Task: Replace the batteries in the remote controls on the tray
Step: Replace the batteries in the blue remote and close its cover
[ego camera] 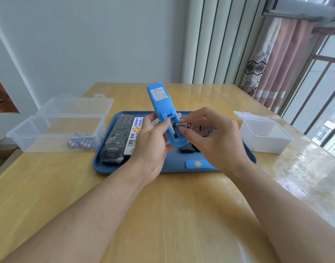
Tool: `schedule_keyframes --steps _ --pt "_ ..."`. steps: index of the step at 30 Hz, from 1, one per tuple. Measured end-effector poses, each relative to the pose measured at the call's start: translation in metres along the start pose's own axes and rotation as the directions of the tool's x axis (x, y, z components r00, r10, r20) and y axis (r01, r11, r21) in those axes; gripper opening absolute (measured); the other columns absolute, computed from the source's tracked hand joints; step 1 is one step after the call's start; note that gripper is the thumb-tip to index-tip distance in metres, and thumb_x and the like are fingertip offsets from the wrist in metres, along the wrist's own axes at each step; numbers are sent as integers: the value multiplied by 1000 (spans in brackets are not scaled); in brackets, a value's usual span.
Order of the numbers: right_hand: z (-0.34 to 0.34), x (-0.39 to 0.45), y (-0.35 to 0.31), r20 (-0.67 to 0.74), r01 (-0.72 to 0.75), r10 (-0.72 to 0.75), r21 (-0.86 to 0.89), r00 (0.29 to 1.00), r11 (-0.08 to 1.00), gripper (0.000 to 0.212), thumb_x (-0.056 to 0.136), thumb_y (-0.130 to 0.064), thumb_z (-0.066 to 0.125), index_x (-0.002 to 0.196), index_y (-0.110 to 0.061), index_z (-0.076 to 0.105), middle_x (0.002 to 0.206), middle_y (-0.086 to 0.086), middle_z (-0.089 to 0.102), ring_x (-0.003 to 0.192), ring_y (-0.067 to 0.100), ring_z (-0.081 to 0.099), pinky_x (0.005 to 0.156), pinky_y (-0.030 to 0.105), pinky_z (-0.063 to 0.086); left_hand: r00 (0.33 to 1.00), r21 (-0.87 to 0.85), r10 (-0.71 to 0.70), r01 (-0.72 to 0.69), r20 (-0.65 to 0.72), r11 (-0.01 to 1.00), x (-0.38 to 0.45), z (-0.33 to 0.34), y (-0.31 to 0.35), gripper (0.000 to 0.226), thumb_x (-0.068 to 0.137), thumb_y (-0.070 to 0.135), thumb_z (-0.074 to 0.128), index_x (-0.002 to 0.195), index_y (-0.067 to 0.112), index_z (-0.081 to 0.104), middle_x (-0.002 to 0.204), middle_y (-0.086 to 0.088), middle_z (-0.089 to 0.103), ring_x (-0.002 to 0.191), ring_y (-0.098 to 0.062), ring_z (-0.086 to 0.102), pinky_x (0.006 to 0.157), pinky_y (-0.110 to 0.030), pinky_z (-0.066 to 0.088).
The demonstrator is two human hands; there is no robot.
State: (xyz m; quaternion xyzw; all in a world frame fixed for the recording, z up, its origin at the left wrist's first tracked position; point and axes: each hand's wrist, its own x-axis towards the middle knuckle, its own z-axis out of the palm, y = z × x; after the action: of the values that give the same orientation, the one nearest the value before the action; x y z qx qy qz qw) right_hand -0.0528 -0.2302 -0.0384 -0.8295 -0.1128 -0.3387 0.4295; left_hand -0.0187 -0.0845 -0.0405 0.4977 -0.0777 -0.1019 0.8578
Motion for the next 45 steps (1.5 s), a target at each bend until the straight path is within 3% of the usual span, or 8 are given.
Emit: schedule_keyframes --steps 4,13,18,22,27,32,40,45 --pt "-1 0 3 4 50 -50 -77 999 996 15 77 -19 87 86 -21 76 79 -4 71 71 11 60 61 30 49 1000 95 25 -26 3 995 1 -3 -1 27 107 15 47 133 13 57 124 2 73 116 -29 67 77 -42 63" --pt "-1 4 7 56 151 -144 -143 988 978 15 75 -28 87 88 -22 82 86 -11 77 75 8 61 65 10 43 999 128 48 -50 20 991 3 -7 -4 31 102 7 57 133 10 56 125 -2 71 102 -21 71 74 -39 63" --pt "-2 3 2 64 -49 55 -87 996 995 24 70 -34 89 87 -25 76 71 -20 64 63 1 56 57 11 42 998 157 40 -49 57 986 4 -9 -2 26 103 6 55 128 10 57 123 -1 73 106 -26 72 82 -49 62" --pt "-2 5 1 166 -259 255 0 953 966 37 70 -37 90 93 -23 64 84 -15 74 62 -1 60 60 15 50 995 174 13 -30 98 984 5 -12 0 23 103 8 55 124 14 61 123 -12 69 99 -23 72 84 -52 61" --pt "-6 7 -1 310 -466 406 151 860 872 39 76 -25 87 102 -14 59 87 1 78 82 18 76 86 49 59 988 204 -13 -18 151 979 5 -14 0 26 105 11 52 129 15 62 123 -10 69 115 -31 68 90 -54 59" --pt "-8 7 0 355 -528 443 195 824 826 42 77 -20 86 101 -6 53 88 7 78 84 25 76 91 57 55 980 212 -46 3 195 977 3 -13 0 30 109 23 43 131 22 64 125 -9 71 115 -27 68 94 -56 57" --pt "-7 6 1 357 -514 427 195 830 835 45 80 -17 83 82 -15 38 87 12 77 85 27 76 87 65 52 974 237 -53 0 219 971 4 -14 -2 31 108 22 45 133 21 63 131 -11 67 116 -31 68 94 -54 57" --pt "0 4 1 314 -440 374 169 872 882 35 77 -25 85 82 -13 53 87 5 77 84 25 75 84 55 58 990 253 15 -50 142 966 6 -16 -4 24 105 19 53 127 18 64 121 -9 71 107 -28 71 92 -56 58"
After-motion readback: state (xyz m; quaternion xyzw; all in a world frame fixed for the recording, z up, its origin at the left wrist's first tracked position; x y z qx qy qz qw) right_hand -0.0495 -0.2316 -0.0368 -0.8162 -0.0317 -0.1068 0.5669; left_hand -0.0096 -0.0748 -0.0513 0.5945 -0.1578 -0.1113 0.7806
